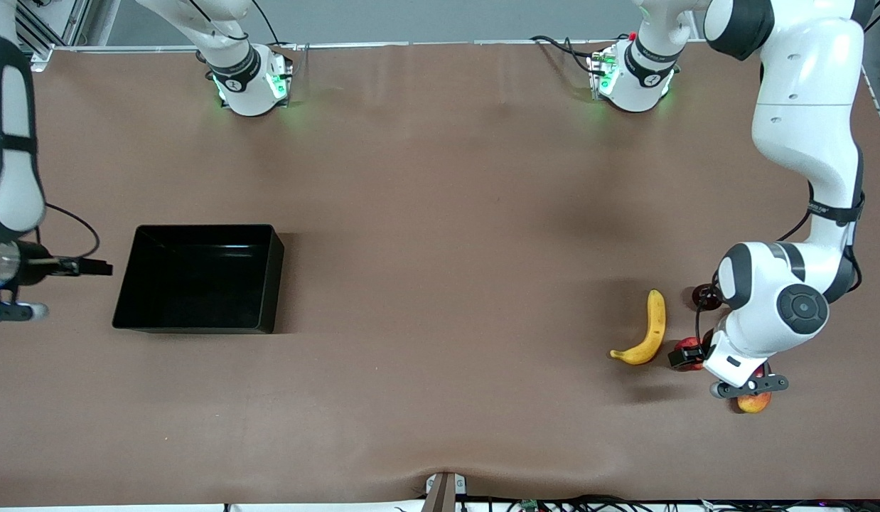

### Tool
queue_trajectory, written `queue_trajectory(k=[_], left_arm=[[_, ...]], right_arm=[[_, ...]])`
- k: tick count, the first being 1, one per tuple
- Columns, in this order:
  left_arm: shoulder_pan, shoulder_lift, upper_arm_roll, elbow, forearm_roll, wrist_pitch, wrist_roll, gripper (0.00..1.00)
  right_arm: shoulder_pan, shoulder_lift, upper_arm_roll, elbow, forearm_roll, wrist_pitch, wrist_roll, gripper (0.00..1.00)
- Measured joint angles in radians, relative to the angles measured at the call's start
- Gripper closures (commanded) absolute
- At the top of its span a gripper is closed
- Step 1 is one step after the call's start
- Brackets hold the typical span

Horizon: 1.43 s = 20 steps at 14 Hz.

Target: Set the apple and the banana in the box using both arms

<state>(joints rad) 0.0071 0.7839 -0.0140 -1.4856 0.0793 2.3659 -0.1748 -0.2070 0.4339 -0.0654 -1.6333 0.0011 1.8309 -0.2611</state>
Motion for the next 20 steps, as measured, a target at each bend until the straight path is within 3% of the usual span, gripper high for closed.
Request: queue_trajectory(k=[2, 4, 7, 8, 9, 10, 12, 20], left_arm=[[0.000, 0.005, 0.001, 0.004, 0.000, 0.001, 0.007, 0.06], [0.000, 0.005, 0.001, 0.009, 0.002, 0.001, 0.009, 0.17], [0.000, 0.005, 0.002, 0.011, 0.004, -0.001, 0.012, 0.44], [0.000, 0.005, 0.002, 0.011, 0.004, -0.002, 0.012, 0.52], [-0.001, 0.005, 0.002, 0.012, 0.004, -0.005, 0.012, 0.59], [-0.001, 0.004, 0.002, 0.014, 0.005, -0.011, 0.013, 0.69], [-0.003, 0.004, 0.002, 0.015, 0.005, -0.018, 0.013, 1.00], [-0.008, -0.067, -0.005, 0.037, 0.005, -0.141, 0.013, 1.00]], right_arm=[[-0.015, 0.030, 0.000, -0.061, 0.000, 0.084, -0.028, 0.00], [-0.020, 0.042, 0.000, -0.145, 0.000, 0.193, -0.036, 0.00], [-0.021, 0.043, 0.000, -0.231, 0.000, 0.268, -0.038, 0.58], [-0.022, 0.043, 0.000, -0.242, 0.000, 0.271, -0.038, 0.69], [-0.022, 0.043, 0.000, -0.247, 0.000, 0.272, -0.038, 0.88], [-0.022, 0.043, 0.000, -0.251, 0.000, 0.272, -0.038, 1.00], [-0.022, 0.044, 0.000, -0.258, 0.000, 0.273, -0.038, 1.00], [-0.023, 0.043, 0.002, -0.232, 0.009, 0.221, -0.038, 1.00]])
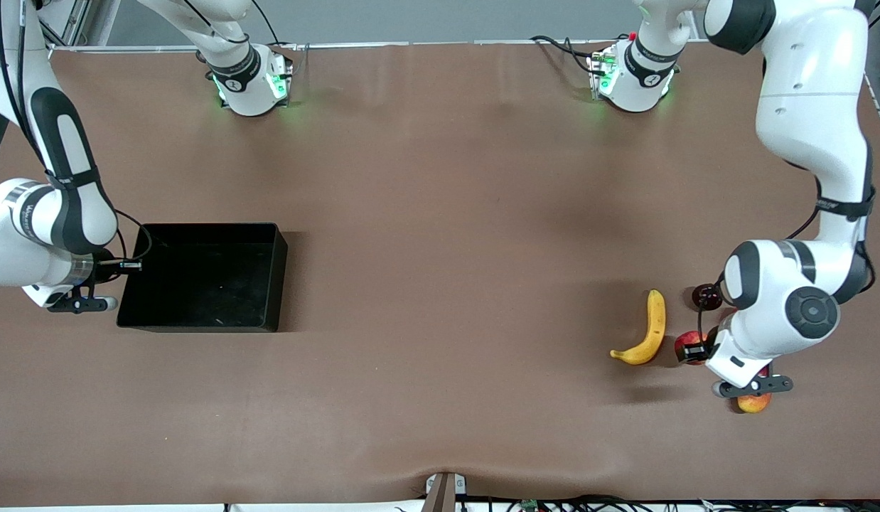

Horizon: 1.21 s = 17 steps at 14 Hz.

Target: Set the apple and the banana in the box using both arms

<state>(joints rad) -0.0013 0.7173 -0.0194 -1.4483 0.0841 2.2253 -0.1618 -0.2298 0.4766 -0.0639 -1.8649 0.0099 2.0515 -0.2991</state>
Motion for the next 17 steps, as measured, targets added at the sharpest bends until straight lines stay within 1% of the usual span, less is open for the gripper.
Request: queue_trajectory(k=[1, 4, 5, 7, 8, 10, 13, 15, 17], left_arm=[[-0.003, -0.026, -0.001, 0.002, 0.000, -0.023, 0.000, 1.00], [-0.029, -0.098, -0.002, 0.003, 0.000, -0.087, 0.000, 1.00], [-0.038, -0.117, -0.002, 0.003, 0.000, -0.104, 0.000, 1.00], [-0.052, -0.146, -0.002, 0.002, 0.000, -0.135, 0.000, 1.00], [-0.057, -0.157, -0.002, 0.002, 0.000, -0.148, 0.000, 1.00], [-0.065, -0.173, -0.003, 0.002, 0.000, -0.167, 0.000, 1.00], [-0.074, -0.196, -0.006, 0.002, 0.000, -0.205, -0.001, 1.00], [-0.077, -0.208, -0.014, 0.001, 0.000, -0.229, -0.001, 1.00], [-0.077, -0.217, -0.020, 0.000, 0.000, -0.254, -0.002, 1.00]], right_arm=[[0.001, -0.002, 0.002, 0.029, 0.022, -0.051, 0.000, 1.00], [0.017, -0.008, 0.012, 0.159, 0.102, -0.245, -0.001, 1.00], [0.037, -0.013, 0.016, 0.194, 0.114, -0.280, 0.000, 1.00], [0.093, -0.019, 0.018, 0.222, 0.164, -0.310, 0.019, 1.00], [0.125, -0.019, 0.019, 0.223, 0.192, -0.319, 0.042, 1.00], [0.205, -0.019, 0.023, 0.222, 0.215, -0.323, 0.137, 1.00], [0.364, -0.018, 0.027, 0.222, 0.249, -0.307, 0.317, 1.00], [0.477, -0.015, 0.028, 0.222, 0.286, -0.247, 0.433, 1.00], [0.562, -0.006, 0.028, 0.222, 0.328, -0.191, 0.508, 1.00]])
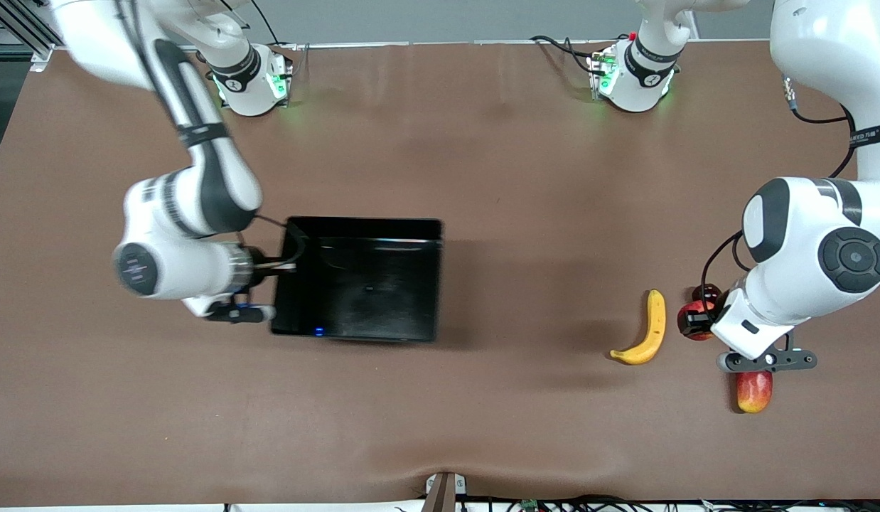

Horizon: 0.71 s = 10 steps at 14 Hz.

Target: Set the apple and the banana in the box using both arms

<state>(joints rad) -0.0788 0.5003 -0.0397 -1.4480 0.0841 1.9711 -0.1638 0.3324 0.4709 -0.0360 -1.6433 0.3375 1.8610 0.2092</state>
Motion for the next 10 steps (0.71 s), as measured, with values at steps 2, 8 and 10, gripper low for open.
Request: queue_trajectory(k=[2, 8, 10], left_arm=[[0.000, -0.004, -0.001, 0.000, 0.000, -0.025, 0.000, 1.00], [0.000, -0.009, -0.013, -0.001, 0.000, -0.052, -0.001, 1.00], [-0.001, -0.017, -0.022, -0.002, 0.000, -0.066, -0.015, 1.00]], right_arm=[[0.066, 0.023, 0.000, -0.001, 0.041, 0.030, 0.014, 1.00], [0.217, 0.110, -0.001, 0.001, 0.129, 0.159, 0.027, 1.00], [0.263, 0.132, -0.001, 0.003, 0.132, 0.205, 0.087, 1.00]])
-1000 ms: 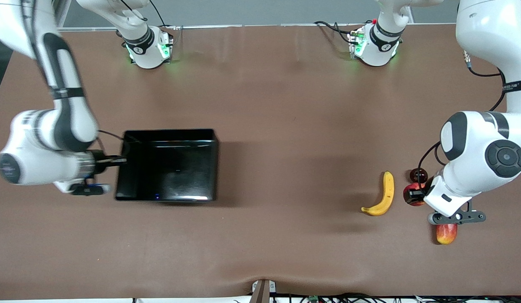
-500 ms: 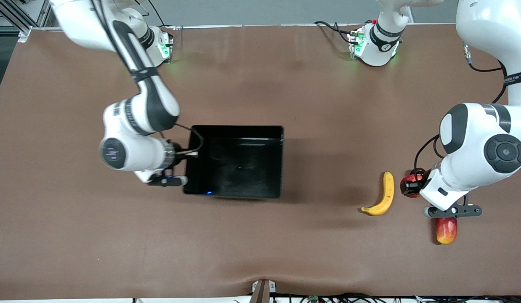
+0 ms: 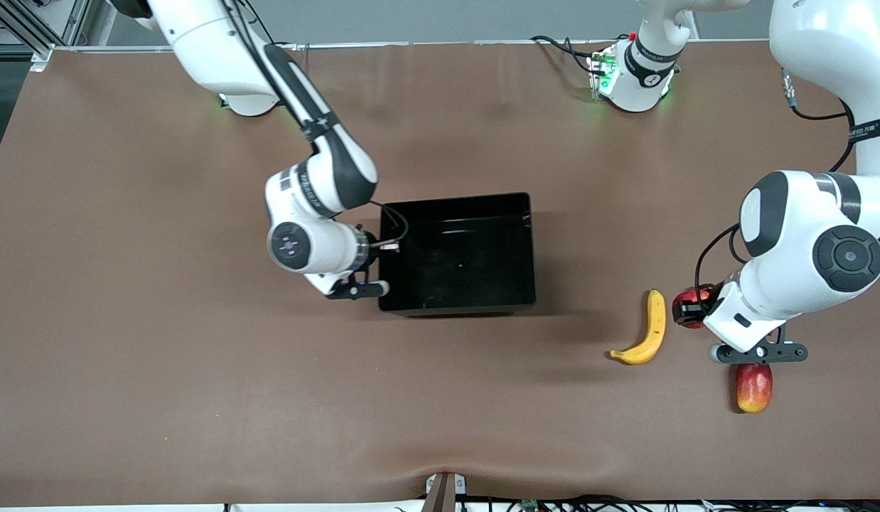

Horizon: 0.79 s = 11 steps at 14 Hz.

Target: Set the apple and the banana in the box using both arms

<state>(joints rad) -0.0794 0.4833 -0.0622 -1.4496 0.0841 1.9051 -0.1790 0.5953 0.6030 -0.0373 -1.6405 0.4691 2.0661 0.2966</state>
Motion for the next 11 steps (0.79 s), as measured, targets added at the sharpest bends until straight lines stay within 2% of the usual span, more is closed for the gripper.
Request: queue_trajectory(k=[3, 4, 5, 6, 9, 11], left_arm=[[-0.001, -0.016, -0.039, -0.002, 0.000, -0.036, -0.046, 1.00], [-0.002, -0.020, -0.059, -0.003, 0.000, -0.047, -0.072, 1.00], [-0.002, -0.024, -0.082, -0.004, 0.000, -0.058, -0.103, 1.00], [-0.003, -0.027, -0.108, -0.007, 0.000, -0.066, -0.139, 1.00], [-0.020, -0.030, -0.184, -0.024, 0.000, -0.071, -0.272, 1.00], [-0.071, -0.030, -0.196, -0.036, 0.000, -0.071, -0.366, 1.00]], right_arm=[[0.053, 0.034, 0.000, 0.001, 0.000, 0.072, 0.066, 1.00], [0.060, 0.043, -0.001, 0.001, 0.000, 0.084, 0.079, 0.80], [0.061, 0.047, -0.001, 0.003, 0.000, 0.087, 0.093, 0.22], [0.060, 0.047, -0.003, 0.006, 0.003, 0.087, 0.108, 0.00], [0.062, 0.047, -0.005, 0.017, 0.003, 0.099, 0.125, 0.00], [0.065, 0.047, -0.006, 0.035, 0.001, 0.098, 0.126, 0.00]])
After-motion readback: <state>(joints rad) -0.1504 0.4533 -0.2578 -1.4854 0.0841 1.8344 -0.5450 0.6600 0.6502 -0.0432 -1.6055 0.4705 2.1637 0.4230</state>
